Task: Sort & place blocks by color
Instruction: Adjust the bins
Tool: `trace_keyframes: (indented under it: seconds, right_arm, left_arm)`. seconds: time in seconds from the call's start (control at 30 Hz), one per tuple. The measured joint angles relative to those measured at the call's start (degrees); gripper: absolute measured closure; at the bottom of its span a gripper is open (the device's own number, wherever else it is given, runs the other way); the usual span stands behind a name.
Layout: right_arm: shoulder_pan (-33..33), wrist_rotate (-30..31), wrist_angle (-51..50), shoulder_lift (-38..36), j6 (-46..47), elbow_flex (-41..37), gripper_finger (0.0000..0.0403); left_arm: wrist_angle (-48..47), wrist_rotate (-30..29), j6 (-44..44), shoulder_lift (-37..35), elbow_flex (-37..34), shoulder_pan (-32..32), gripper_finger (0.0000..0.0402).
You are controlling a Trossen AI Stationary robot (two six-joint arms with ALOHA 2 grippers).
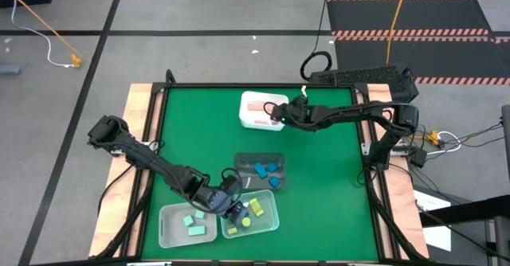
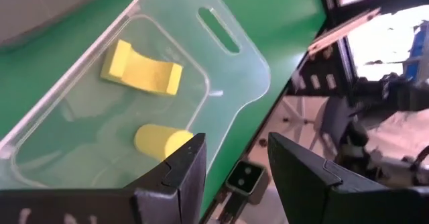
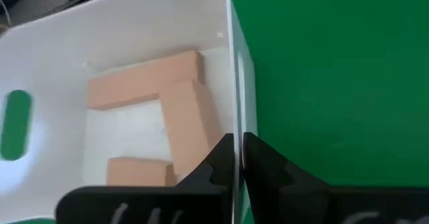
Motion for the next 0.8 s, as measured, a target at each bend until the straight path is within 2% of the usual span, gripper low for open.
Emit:
trace_keyframes:
  seconds: [0.13, 0.23, 0.3, 0.57, 0.67, 0.8]
  right_arm:
    - [0.9, 0.2, -0.2, 0.0, 1.0, -0.8, 0.0385]
    - [1.6, 0.2, 0.2, -0.2, 0.2, -0.8, 0.0367]
    - [2.1, -0.3, 0.6, -0.3, -1.0, -0.8, 0.0348]
    - [2.8, 0.2, 0.4, -4.7, -3.5, -1.0, 0.0259]
    - [2.8, 1.7, 0.8, -8.3, -9.3, -1.0, 0.0239]
    - [4.7, -0.6, 1.6, -14.5, -26.0, -1.0, 0.0232]
  left_arm:
    - [-2.6, 1.6, 2.3, -1.6, 0.0, -0.1, 0.0243]
    - [-5.5, 1.4, 2.5, -3.7, 0.1, -0.5, 0.0243]
    - [-8.6, 1.2, 2.2, -4.1, -0.1, -0.7, 0.0243]
    - [-8.5, 1.1, 2.5, -4.2, -0.1, -1.1, 0.0243]
    - [-8.5, 1.2, 2.1, -4.2, -0.1, -1.3, 0.0243]
    - [-8.5, 1.1, 4.0, -4.2, -0.1, -1.9, 0.0243]
